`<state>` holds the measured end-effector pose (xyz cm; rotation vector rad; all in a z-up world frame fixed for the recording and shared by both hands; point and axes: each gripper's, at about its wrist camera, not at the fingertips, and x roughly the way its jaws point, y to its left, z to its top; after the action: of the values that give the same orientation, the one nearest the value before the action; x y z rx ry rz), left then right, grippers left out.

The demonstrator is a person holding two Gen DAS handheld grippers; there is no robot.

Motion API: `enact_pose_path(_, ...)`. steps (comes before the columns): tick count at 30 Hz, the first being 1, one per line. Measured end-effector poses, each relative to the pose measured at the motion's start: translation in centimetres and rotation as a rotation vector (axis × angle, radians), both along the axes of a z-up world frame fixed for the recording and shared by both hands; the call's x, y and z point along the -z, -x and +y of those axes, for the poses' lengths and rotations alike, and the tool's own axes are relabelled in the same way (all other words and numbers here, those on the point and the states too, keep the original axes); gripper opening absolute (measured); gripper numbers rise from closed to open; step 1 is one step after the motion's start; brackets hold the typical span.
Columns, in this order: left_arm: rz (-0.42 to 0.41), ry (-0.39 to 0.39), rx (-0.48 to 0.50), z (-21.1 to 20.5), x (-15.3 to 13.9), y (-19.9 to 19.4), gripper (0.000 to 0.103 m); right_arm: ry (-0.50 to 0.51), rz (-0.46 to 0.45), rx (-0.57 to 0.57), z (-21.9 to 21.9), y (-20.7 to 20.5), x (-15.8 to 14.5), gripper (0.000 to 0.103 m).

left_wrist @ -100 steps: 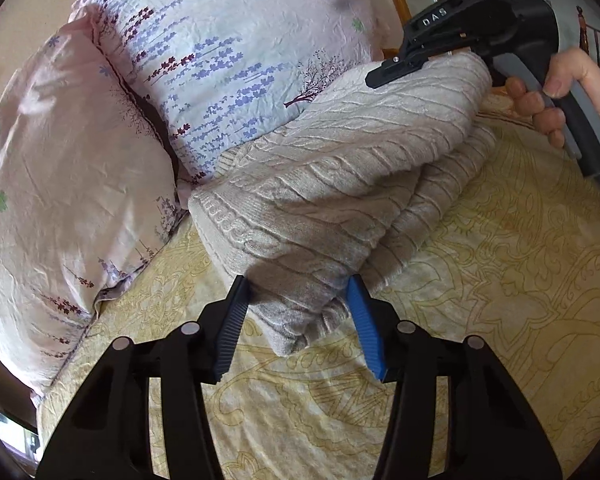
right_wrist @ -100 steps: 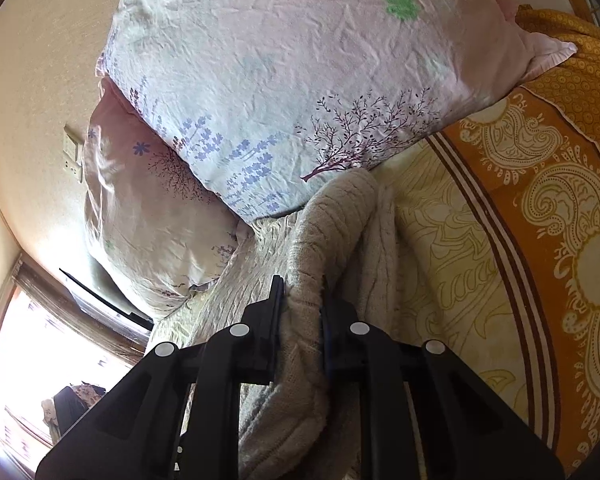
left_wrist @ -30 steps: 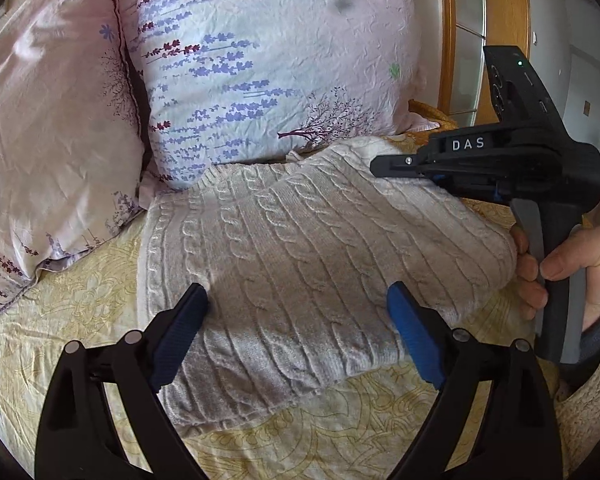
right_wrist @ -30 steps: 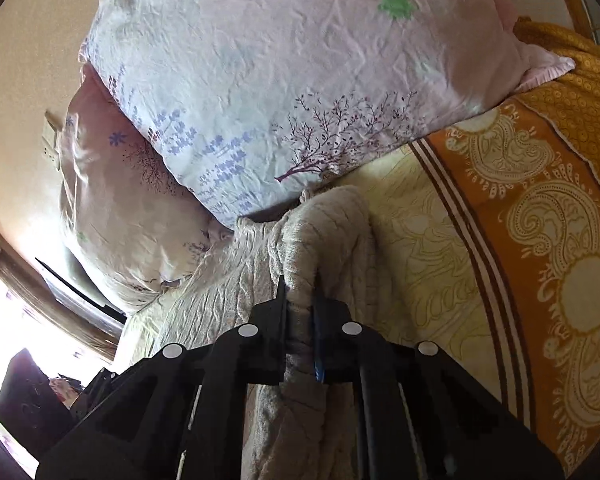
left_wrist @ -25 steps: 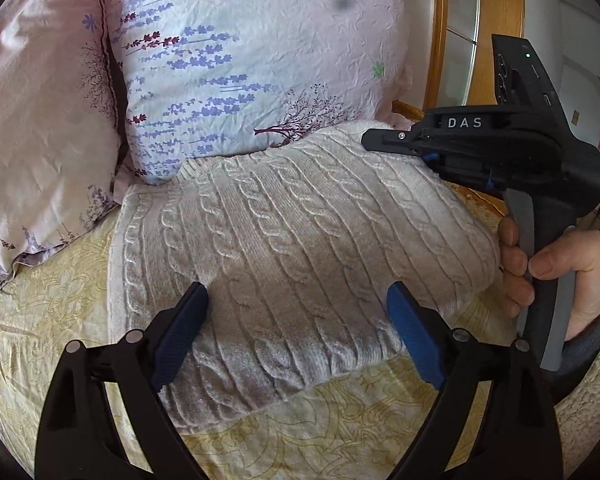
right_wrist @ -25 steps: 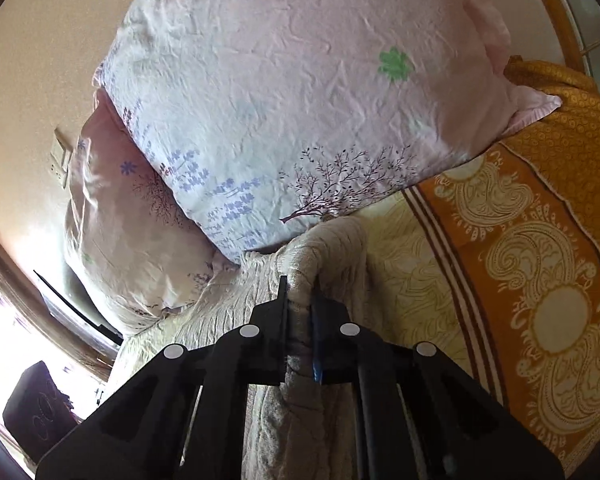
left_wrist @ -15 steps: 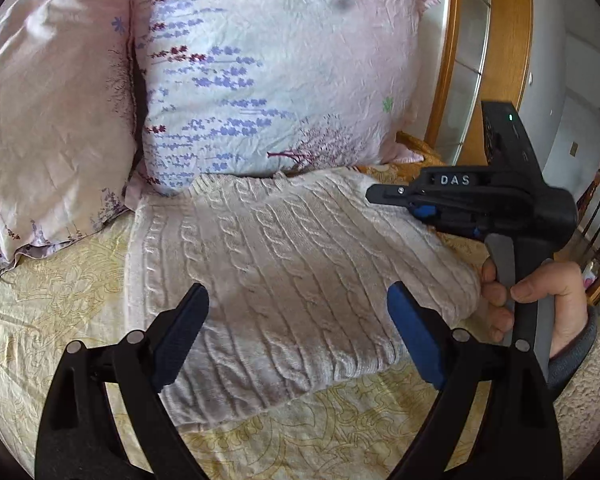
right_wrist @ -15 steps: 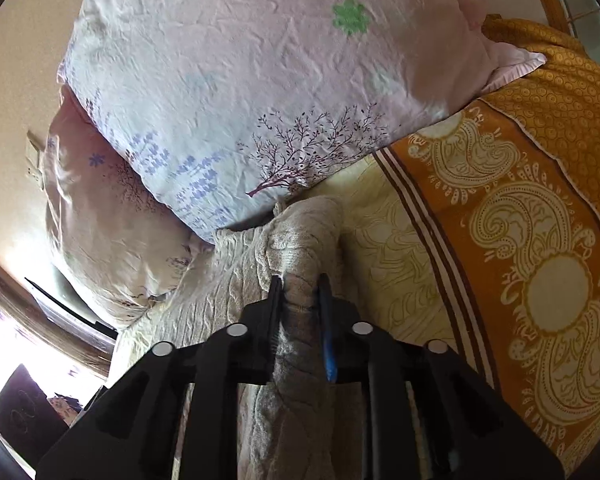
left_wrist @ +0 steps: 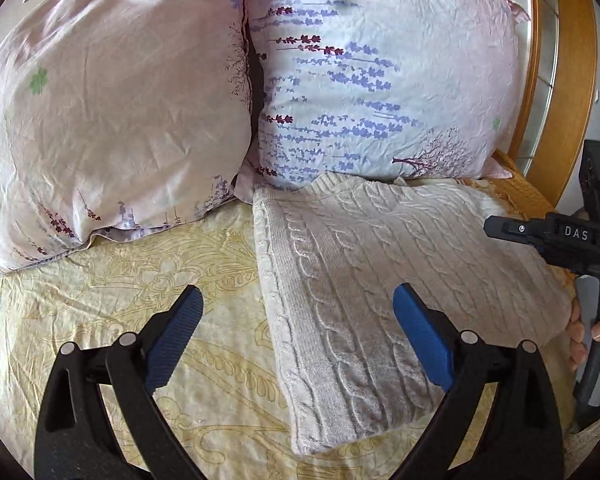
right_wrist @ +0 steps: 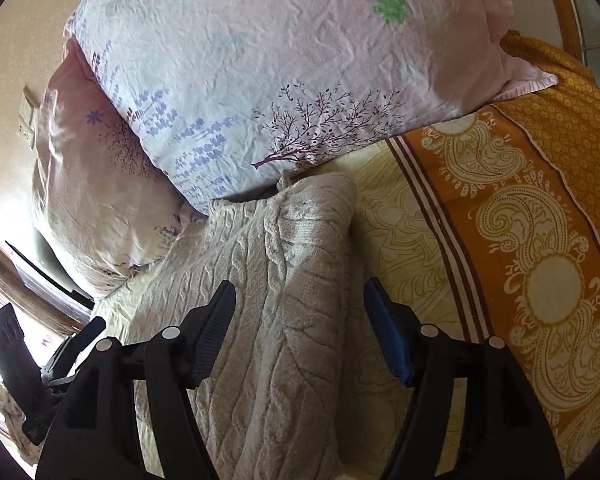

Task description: Fold small clothes

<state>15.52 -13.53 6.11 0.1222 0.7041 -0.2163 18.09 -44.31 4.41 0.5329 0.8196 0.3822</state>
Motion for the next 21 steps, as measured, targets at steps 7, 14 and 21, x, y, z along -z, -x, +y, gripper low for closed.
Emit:
enact_pose_path(7, 0.032, -0.058, -0.009, -1.5, 0.9, -1.2, 0.096, 0.039, 0.021, -0.021, 0.6, -0.2, 0.3, 0.064)
enact_pose_path(14, 0.064, -0.065, 0.006, -2.2, 1.7, -1.5, 0.095, 0.059, 0.006, -0.041, 1.5, -0.2, 0.3, 0.042)
enact_pose_path(21, 0.027, -0.151, -0.01, -3.0, 1.6, -1.1, 0.098, -0.039, 0.051, -0.034, 0.4, -0.4, 0.8, 0.058)
